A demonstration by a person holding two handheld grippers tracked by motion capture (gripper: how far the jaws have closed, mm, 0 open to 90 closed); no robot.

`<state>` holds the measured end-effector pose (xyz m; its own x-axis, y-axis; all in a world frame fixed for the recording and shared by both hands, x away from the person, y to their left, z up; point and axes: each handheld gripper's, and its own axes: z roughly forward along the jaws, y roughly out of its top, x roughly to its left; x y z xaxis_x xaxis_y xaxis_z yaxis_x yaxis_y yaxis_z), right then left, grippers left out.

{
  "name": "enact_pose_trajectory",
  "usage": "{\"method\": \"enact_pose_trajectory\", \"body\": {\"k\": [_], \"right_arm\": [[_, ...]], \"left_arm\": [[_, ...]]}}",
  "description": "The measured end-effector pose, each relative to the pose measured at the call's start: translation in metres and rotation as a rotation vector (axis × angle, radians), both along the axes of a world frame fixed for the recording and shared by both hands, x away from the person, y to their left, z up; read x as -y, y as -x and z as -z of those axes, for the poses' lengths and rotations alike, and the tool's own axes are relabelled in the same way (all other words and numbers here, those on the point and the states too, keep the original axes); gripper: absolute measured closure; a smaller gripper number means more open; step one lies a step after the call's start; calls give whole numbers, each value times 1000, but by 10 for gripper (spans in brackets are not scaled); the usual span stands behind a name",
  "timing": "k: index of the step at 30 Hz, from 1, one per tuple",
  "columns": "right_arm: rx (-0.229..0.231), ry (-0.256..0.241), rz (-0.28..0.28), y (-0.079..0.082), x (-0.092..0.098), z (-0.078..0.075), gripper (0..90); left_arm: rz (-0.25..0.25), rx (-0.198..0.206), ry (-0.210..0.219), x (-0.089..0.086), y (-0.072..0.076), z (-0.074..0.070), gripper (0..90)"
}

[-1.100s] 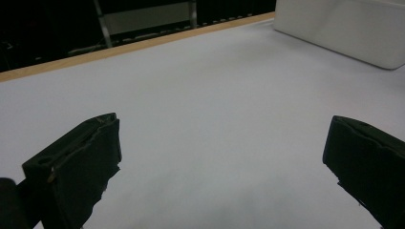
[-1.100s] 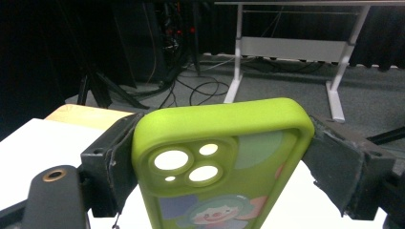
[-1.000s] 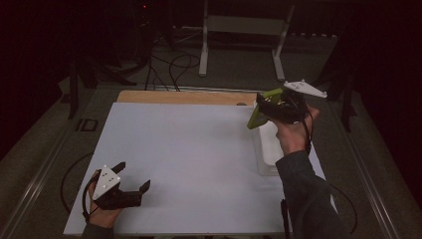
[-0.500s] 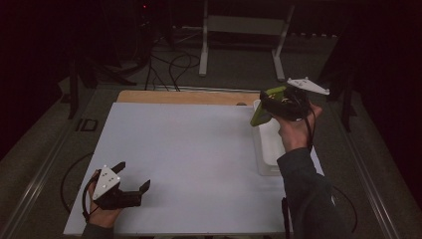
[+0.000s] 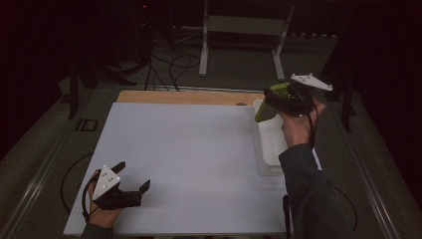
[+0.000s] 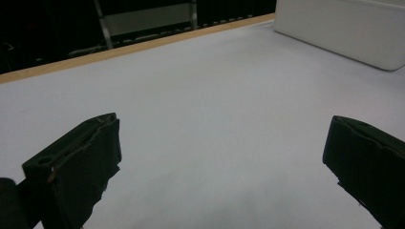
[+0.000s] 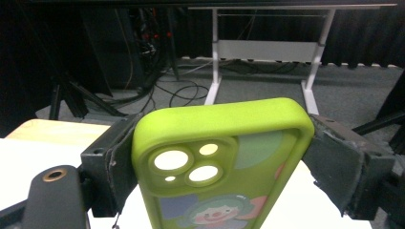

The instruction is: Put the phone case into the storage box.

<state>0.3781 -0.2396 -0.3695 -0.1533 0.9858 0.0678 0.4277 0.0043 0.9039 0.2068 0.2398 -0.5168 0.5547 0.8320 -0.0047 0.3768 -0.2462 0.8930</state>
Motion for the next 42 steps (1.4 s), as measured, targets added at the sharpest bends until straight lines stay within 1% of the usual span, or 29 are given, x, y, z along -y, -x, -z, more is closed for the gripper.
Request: {"method": "enact_pose_trajectory", "body": {"k": [4, 10, 17, 19, 24, 32, 33, 37, 38, 42], "right_arm": [[-4, 0, 7, -3, 3, 1, 173], [-11, 13, 24, -8, 5, 4, 172], [-14, 15, 31, -13, 6, 4, 173], [-19, 16, 44, -16, 9, 4, 172], [-21, 19, 56, -19, 11, 5, 172], [-29, 22, 68, -26, 11, 9, 173], [-34, 18, 79, -29, 12, 11, 173], [-38, 16, 82, -32, 13, 14, 172], [-39, -2, 87, -34, 14, 16, 172], [-48, -5, 99, -38, 14, 21, 173]], "left_arm": [[0, 0, 0, 0, 0, 0, 0], [0, 0, -1, 0, 0, 0, 0], [0, 1, 0, 0, 0, 0, 0], [0, 1, 0, 0, 0, 0, 0], [3, 1, 0, 0, -1, 1, 0], [7, 0, -3, 1, -1, 1, 0], [7, 0, -3, 1, -1, 1, 0], [7, 0, -1, 1, -2, 1, 0], [9, -1, -5, 1, -2, 2, 0], [12, 0, -7, 2, -1, 3, 0]]}}
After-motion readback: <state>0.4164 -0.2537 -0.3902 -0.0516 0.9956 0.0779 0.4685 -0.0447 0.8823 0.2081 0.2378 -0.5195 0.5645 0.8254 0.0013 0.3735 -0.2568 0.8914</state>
